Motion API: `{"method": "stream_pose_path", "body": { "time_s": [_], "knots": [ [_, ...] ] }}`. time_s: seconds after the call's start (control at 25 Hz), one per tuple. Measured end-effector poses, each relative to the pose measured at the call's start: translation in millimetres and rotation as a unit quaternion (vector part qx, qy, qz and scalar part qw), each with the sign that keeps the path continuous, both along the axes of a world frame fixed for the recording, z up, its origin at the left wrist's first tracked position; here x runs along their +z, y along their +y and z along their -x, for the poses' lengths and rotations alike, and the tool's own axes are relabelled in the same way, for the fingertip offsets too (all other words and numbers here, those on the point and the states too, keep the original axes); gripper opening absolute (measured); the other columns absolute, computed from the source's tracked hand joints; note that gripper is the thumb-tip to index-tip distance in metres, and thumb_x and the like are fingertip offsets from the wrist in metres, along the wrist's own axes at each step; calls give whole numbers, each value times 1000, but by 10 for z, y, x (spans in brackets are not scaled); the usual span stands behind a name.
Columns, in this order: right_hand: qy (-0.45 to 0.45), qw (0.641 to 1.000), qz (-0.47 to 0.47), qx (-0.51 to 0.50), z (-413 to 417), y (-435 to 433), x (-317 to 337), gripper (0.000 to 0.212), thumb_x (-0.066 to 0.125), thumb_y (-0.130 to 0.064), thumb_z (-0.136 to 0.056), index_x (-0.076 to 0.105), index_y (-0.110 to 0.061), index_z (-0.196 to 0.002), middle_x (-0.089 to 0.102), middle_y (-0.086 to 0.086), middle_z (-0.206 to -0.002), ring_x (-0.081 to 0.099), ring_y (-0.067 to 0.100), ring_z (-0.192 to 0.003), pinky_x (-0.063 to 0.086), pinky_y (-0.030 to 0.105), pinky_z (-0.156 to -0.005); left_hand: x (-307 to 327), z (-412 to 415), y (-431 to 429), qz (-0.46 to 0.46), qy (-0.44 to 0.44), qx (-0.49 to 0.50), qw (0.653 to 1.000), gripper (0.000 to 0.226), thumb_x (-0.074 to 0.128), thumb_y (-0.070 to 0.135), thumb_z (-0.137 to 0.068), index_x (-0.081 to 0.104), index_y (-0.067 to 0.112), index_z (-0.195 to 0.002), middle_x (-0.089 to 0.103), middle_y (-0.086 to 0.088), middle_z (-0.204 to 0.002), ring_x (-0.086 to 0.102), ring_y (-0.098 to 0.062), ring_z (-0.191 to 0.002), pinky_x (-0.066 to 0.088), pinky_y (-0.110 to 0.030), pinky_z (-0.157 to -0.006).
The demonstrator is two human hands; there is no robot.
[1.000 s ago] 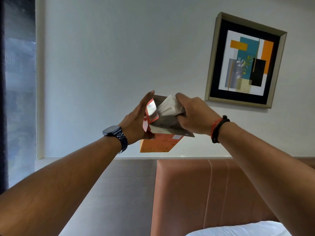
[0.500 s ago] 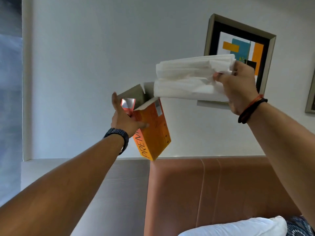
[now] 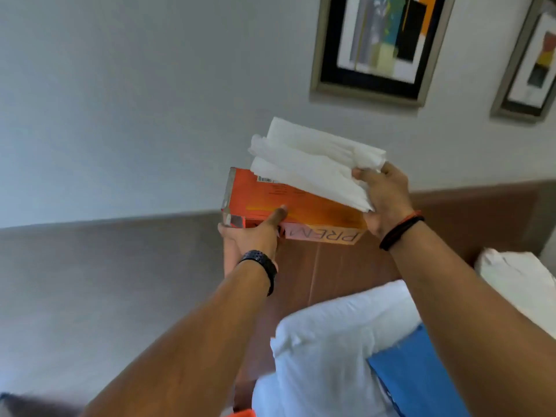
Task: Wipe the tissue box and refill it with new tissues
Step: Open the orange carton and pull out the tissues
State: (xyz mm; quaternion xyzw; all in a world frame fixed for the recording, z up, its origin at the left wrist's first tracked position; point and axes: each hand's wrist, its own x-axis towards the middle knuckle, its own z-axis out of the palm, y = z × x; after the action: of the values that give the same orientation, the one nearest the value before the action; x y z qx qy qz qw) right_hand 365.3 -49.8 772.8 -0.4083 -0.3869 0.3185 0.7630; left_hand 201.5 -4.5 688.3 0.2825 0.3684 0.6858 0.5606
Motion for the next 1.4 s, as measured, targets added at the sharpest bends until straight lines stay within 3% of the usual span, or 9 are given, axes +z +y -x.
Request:
{"method": "stream_pose_path", "body": {
  "time_s": [0.16,0.4,0.6,0.76,0.96,1.12,1.24,1.32,1.4],
  "knots": [
    [36,989,135,-48,-447,-2,-1432,23,62,3,-83,68,-17,-95,72,6,-97,70,26,-89,60,39,-70,-1116,-577,-142,70,-2,-58,996,122,87,6,-53,8,38,-140,55,-3,-112,62,-16,-85,56,-31,-52],
    [132,932,324,-96,-999,-636,-3806,29,64,-4,-83,67,-14,-110,71,10,-108,68,27,-90,59,38,-67,-3254,-1059,-752,217,79,-96,968,118,81,17,-40,14,50,-132,56,-12,-120,62,-28,-99,52,-52,-85],
    [172,874,434,-136,-1331,-1205,-5401,31,63,-3,-85,65,-16,-113,69,12,-116,67,30,-96,56,45,-80,-4774,-1355,-1289,365,104,-154,912,139,82,26,-37,-10,53,-137,57,-2,-112,67,-23,-90,52,-50,-86],
    [185,861,450,-148,-1554,-1308,-6167,26,63,-4,-86,67,-19,-107,72,5,-105,70,24,-88,58,34,-60,-5552,-1614,-1336,405,148,-179,885,133,84,19,-50,-11,52,-138,57,1,-108,67,-20,-87,51,-48,-87],
    [183,878,423,-127,-1708,-1209,-6474,30,61,-5,-89,65,-14,-117,69,8,-116,68,25,-101,60,42,-77,-5974,-1655,-1269,355,150,-179,905,105,92,36,-42,28,44,-124,67,-2,-89,68,-20,-86,52,-46,-88],
    [169,887,417,-105,-1683,-1080,-6092,28,63,-8,-87,68,-25,-108,74,1,-101,71,24,-91,59,37,-59,-5738,-1529,-1179,377,229,-93,892,109,74,63,-59,16,30,-145,45,1,-135,48,-13,-118,31,-32,-98],
    [163,913,371,-49,-1499,-834,-5640,29,61,-6,-87,66,-20,-113,75,3,-99,72,25,-88,58,36,-59,-5404,-1190,-843,355,321,41,877,60,54,56,-83,54,11,-123,48,-12,-127,44,-23,-118,27,-23,-88],
    [151,926,346,6,-1273,-584,-5377,31,60,-5,-87,64,-18,-115,73,6,-104,71,27,-91,59,41,-64,-5149,-933,-571,318,225,-1,921,45,46,51,-91,63,9,-93,61,-7,-96,55,-18,-91,35,-27,-80],
    [120,936,326,60,-944,-297,-5129,29,61,-2,-85,66,-16,-110,73,9,-103,70,30,-93,60,46,-73,-4881,-517,-278,326,76,-133,933,43,39,52,-93,63,16,-96,65,-7,-93,59,-21,-86,43,-33,-79]
  ]
}}
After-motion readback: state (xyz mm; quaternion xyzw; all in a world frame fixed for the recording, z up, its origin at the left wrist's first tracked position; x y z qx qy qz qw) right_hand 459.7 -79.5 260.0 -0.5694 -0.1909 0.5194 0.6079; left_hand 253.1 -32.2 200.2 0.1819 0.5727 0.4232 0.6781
